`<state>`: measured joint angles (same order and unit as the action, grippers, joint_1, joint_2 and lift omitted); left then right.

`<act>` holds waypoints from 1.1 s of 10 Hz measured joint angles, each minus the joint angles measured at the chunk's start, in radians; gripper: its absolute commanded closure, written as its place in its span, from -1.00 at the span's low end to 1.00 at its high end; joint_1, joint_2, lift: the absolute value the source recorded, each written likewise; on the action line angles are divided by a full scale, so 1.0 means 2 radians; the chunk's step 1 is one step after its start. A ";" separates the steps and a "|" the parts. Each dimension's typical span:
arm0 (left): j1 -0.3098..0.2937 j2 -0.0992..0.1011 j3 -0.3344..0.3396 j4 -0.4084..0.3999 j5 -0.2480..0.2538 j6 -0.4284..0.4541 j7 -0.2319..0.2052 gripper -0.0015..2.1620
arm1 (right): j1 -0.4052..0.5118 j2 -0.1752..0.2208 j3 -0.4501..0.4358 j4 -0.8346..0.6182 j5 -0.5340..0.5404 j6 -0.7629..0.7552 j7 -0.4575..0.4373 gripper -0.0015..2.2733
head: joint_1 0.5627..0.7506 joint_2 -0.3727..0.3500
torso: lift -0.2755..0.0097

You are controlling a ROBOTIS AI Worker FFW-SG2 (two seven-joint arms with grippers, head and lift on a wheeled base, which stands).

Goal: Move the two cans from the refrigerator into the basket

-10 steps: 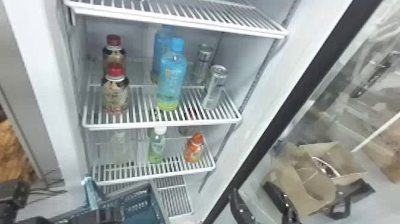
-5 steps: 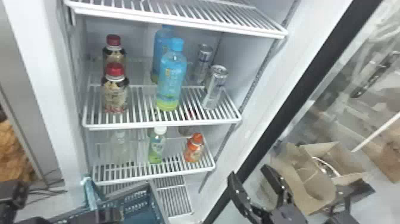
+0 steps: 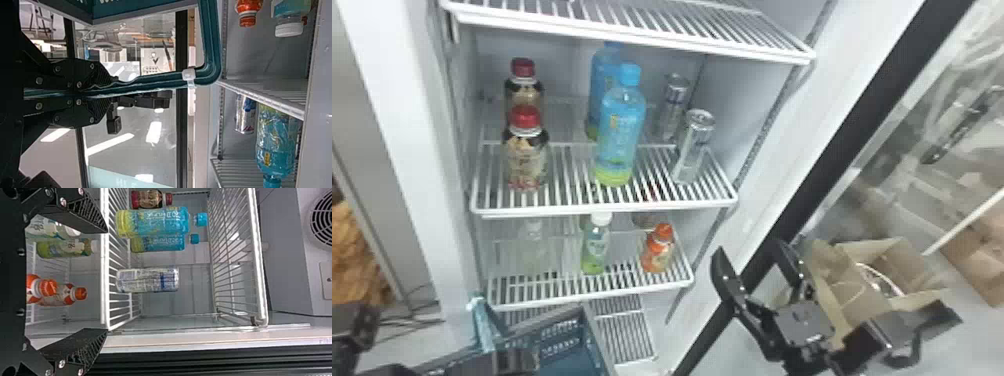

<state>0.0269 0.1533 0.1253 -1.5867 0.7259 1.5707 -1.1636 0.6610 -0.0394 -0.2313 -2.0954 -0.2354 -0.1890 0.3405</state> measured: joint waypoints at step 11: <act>0.000 0.000 0.002 0.000 0.002 0.000 0.000 0.10 | -0.160 0.002 0.032 0.091 0.048 0.022 -0.030 -0.85 | 0.41 -0.78 | 0.76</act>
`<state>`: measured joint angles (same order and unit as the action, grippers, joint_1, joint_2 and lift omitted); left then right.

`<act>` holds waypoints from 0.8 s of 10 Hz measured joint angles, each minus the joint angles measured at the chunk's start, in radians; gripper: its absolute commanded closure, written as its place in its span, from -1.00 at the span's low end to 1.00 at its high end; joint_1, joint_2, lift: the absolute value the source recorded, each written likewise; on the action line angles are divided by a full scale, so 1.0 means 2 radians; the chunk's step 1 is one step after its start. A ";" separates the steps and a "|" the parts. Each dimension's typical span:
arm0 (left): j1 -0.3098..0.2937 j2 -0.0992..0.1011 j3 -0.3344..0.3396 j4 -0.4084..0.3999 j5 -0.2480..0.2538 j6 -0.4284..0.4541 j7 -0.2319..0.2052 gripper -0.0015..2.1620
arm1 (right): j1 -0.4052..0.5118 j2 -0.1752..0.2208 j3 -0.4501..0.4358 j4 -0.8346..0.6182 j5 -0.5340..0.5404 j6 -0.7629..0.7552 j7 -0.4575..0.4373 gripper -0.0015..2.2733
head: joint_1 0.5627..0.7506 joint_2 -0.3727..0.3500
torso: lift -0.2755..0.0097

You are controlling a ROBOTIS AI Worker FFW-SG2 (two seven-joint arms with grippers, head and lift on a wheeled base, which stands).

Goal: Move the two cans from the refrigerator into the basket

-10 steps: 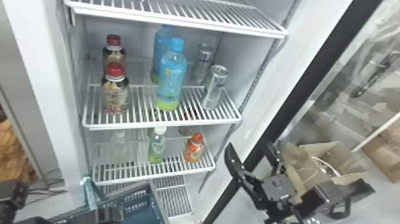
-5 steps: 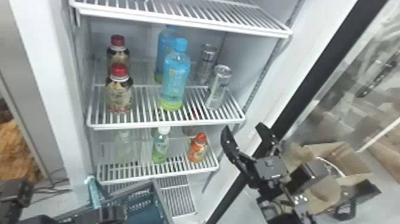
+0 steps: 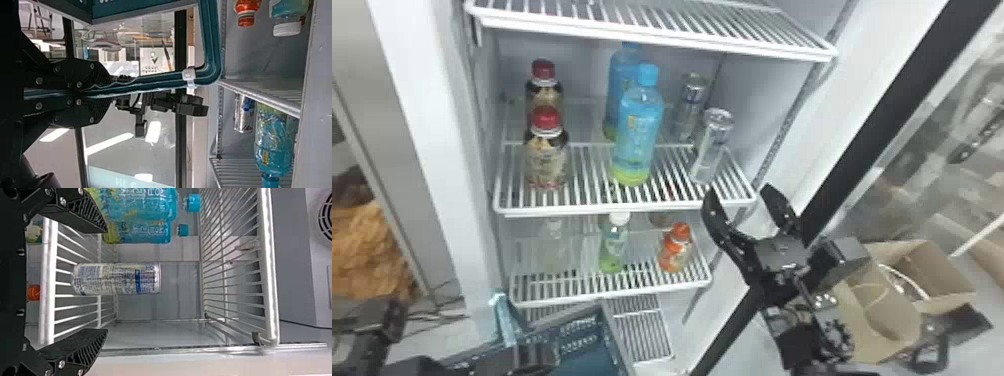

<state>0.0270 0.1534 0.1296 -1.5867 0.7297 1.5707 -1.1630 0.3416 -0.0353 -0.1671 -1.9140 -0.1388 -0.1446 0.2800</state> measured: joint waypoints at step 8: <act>0.000 0.001 -0.001 0.000 0.000 0.000 0.001 0.10 | -0.099 -0.010 0.021 0.082 0.012 0.020 -0.006 -0.85 | 0.41 -0.68 | 0.76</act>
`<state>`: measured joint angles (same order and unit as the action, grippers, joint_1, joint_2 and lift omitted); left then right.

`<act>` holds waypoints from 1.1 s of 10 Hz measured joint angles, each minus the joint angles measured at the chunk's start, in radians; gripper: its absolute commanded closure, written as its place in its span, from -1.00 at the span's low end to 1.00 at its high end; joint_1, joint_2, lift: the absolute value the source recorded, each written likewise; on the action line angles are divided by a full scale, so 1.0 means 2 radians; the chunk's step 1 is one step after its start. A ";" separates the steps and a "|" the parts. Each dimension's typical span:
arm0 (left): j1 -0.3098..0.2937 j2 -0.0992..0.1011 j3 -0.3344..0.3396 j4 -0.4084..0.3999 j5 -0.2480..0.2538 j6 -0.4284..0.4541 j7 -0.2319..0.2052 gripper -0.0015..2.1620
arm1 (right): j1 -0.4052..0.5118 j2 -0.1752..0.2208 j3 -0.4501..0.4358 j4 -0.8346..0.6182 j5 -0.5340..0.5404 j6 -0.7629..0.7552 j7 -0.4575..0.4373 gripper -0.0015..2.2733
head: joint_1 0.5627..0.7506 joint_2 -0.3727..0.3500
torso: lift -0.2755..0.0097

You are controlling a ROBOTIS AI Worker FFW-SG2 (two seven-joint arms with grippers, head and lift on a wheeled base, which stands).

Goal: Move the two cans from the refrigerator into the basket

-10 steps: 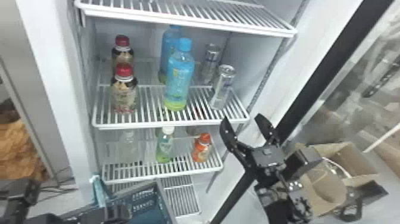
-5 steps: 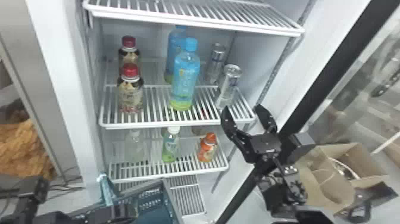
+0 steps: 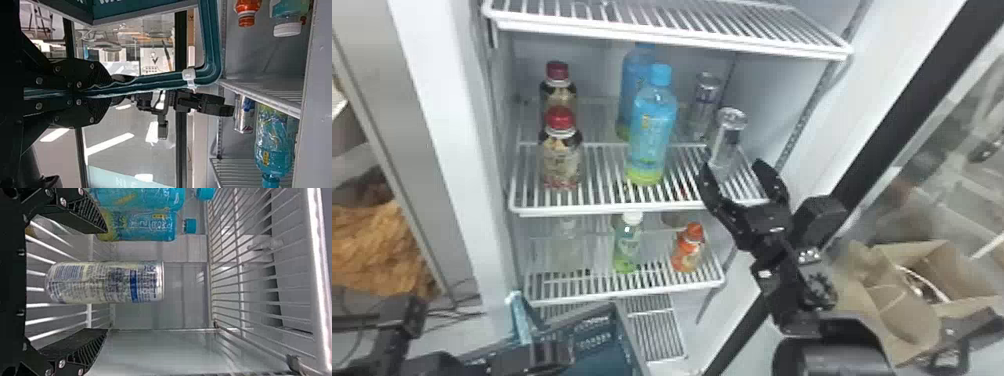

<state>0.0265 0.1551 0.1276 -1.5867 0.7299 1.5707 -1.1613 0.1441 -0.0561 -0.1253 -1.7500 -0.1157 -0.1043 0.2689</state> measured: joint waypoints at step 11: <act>0.000 0.003 -0.004 0.002 0.001 0.000 0.000 0.10 | -0.071 -0.010 0.016 0.065 -0.001 0.022 -0.015 0.12 | 0.41 -0.63 | 0.76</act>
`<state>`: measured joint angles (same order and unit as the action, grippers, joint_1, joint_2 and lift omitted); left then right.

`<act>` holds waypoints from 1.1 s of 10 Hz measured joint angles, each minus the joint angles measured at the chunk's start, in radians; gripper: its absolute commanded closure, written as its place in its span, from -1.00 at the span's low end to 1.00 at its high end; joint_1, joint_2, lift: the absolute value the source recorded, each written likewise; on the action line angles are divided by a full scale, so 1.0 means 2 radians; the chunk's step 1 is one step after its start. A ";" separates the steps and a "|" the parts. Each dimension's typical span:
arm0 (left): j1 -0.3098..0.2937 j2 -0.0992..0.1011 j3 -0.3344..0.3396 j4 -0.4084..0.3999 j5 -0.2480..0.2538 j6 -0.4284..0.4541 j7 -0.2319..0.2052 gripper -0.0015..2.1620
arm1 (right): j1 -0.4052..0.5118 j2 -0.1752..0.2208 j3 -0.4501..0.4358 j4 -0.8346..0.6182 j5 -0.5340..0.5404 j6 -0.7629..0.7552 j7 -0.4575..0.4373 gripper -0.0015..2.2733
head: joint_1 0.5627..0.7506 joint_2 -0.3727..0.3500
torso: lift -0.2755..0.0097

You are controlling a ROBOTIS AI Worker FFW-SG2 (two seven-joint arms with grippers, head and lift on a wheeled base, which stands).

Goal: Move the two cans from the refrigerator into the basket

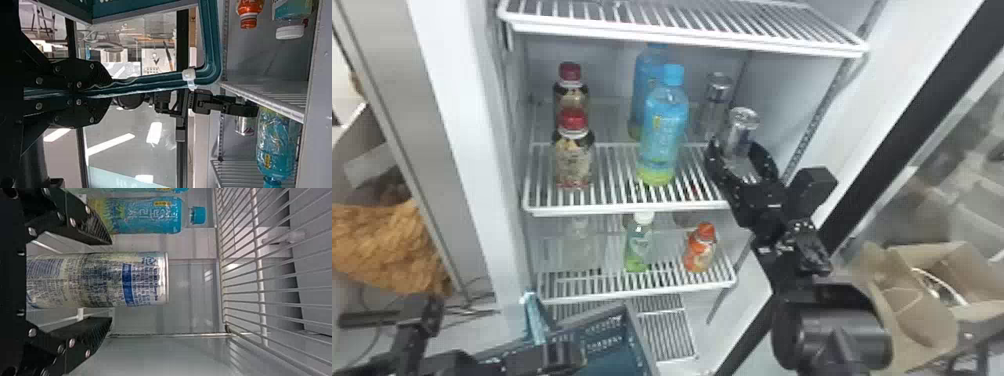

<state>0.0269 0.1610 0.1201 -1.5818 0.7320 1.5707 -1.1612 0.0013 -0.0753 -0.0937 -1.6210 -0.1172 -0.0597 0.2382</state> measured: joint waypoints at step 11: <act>0.004 -0.003 0.003 0.000 0.002 0.000 0.000 0.10 | 0.137 -0.009 -0.011 -0.211 -0.019 0.084 -0.021 0.13 | 0.41 -0.70 | 0.76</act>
<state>0.0343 0.1544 0.1269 -1.5818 0.7359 1.5707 -1.1612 0.2744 -0.0927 -0.1150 -2.0430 -0.1544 0.1089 0.1961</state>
